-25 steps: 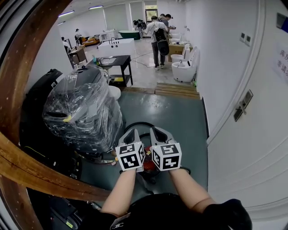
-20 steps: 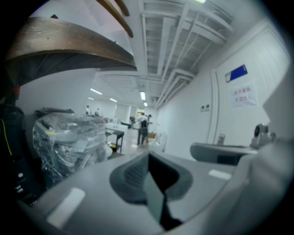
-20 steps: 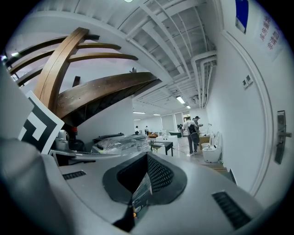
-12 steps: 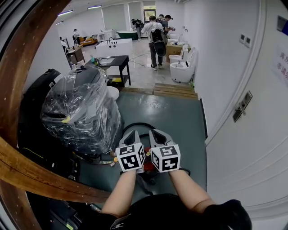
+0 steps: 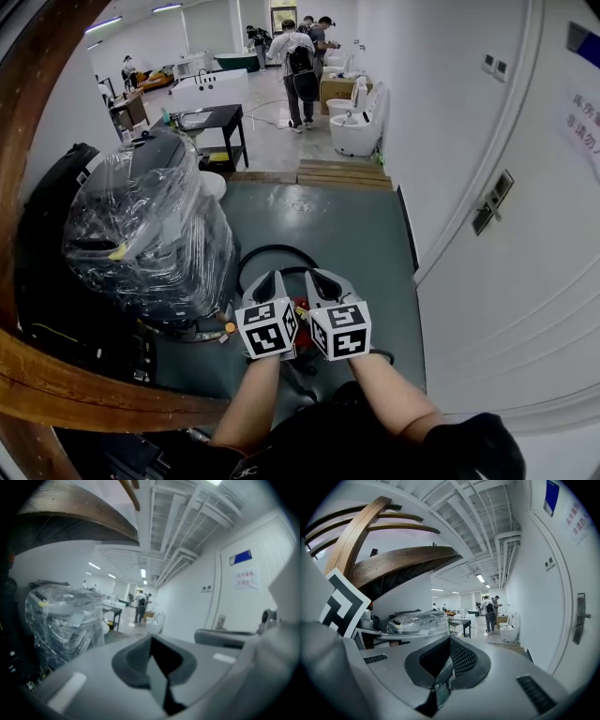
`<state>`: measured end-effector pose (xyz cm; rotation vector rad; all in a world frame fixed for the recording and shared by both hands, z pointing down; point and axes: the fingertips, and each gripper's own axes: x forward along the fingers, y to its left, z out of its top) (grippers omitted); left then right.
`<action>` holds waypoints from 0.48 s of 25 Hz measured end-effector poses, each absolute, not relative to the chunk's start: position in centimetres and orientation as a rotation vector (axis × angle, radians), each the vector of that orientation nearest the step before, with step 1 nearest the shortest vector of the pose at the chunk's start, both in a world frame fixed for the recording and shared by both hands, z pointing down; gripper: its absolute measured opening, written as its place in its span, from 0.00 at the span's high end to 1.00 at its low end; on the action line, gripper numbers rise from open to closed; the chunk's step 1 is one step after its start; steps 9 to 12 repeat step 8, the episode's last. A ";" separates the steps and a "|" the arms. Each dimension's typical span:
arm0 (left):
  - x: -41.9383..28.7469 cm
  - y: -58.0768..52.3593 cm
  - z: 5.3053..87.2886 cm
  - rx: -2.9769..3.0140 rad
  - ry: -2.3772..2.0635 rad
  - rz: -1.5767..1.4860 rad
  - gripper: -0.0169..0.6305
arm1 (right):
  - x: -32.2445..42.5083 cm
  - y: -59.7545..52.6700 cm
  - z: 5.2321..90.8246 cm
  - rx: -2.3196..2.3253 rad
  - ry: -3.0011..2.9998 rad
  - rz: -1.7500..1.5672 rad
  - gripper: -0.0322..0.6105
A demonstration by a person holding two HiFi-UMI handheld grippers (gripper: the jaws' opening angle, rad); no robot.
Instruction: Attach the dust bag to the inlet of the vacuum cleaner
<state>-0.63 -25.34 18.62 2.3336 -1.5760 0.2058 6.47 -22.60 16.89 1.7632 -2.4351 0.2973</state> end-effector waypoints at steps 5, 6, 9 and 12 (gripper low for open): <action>-0.6 -25.8 19.8 2.326 -1.562 0.243 0.97 | 7.0 -23.3 17.5 1.778 -2.415 0.323 0.95; -0.6 -26.1 19.8 2.325 -1.563 0.244 0.97 | 7.1 -23.5 17.4 1.781 -2.419 0.327 0.95; -0.6 -26.7 19.7 2.326 -1.564 0.241 0.97 | 7.2 -24.2 17.1 1.787 -2.431 0.336 0.95; -0.6 -26.7 19.7 2.326 -1.564 0.241 0.97 | 7.2 -24.2 17.1 1.787 -2.431 0.336 0.95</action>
